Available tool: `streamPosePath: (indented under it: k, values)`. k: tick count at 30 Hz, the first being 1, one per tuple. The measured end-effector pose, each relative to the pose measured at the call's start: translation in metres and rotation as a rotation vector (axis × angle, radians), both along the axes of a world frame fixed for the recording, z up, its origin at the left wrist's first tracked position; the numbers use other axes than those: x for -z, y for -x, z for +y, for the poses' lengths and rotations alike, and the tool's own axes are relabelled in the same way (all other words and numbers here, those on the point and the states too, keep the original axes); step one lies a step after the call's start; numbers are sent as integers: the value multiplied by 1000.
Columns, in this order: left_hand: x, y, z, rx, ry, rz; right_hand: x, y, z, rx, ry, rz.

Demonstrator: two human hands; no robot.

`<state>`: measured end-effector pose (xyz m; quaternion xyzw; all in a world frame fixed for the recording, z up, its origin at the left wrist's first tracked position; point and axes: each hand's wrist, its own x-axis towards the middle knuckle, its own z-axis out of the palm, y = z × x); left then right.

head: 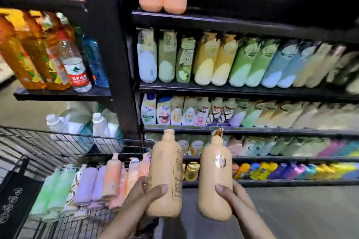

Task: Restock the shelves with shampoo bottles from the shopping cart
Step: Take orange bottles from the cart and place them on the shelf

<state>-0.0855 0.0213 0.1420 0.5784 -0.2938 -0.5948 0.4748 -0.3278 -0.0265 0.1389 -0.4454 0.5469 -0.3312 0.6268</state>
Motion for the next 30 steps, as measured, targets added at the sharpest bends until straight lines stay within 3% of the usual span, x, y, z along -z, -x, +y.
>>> streamPosePath:
  k: [9,20,30]
  values:
    - [-95,11,-119,87,310,-101,-79,0,-102,27,290,-141]
    - [-223,37,-271,-36,689,-247,-217,11,-256,64,768,-111]
    - [-275,45,-382,-215,741,-443,-284,-1,-380,75,973,-19]
